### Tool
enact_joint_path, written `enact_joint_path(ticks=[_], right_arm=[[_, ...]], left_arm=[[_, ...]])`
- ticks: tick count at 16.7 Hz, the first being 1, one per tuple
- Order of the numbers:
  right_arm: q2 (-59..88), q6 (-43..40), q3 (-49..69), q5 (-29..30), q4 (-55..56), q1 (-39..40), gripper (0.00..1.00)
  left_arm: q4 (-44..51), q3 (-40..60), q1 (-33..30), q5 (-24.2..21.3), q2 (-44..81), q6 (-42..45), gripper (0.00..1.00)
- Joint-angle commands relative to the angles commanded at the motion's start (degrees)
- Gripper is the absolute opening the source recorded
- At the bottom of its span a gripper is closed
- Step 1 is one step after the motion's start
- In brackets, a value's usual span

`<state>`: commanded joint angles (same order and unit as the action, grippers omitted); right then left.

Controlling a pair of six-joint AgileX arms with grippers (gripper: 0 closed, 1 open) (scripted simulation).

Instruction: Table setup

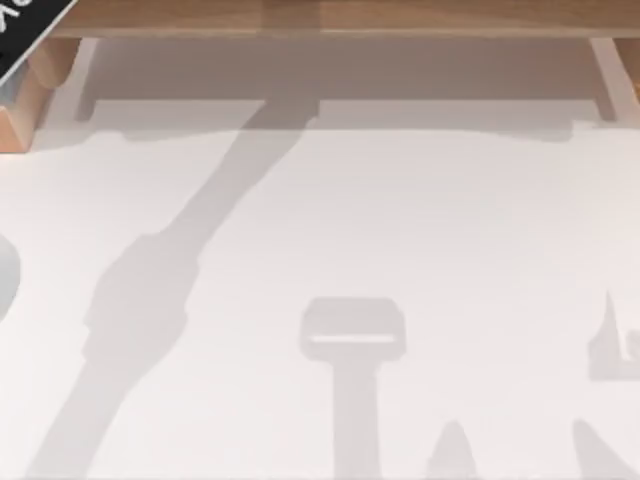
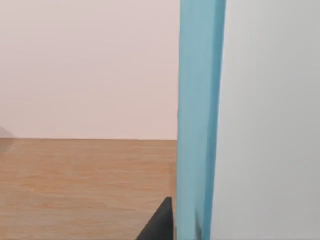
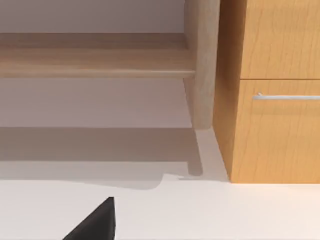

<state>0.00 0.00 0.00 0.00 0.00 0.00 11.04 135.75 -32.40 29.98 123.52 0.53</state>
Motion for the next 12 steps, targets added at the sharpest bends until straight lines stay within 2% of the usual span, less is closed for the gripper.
enact_joint_path(ticks=[6, 12], right_arm=[[0.0, 0.0, 0.0, 0.0, 0.0, 0.0, 1.0], [0.0, 0.0, 0.0, 0.0, 0.0, 0.0, 1.0]], left_arm=[[0.0, 0.0, 0.0, 0.0, 0.0, 0.0, 0.02], [0.0, 0.0, 0.0, 0.0, 0.0, 0.0, 0.0]])
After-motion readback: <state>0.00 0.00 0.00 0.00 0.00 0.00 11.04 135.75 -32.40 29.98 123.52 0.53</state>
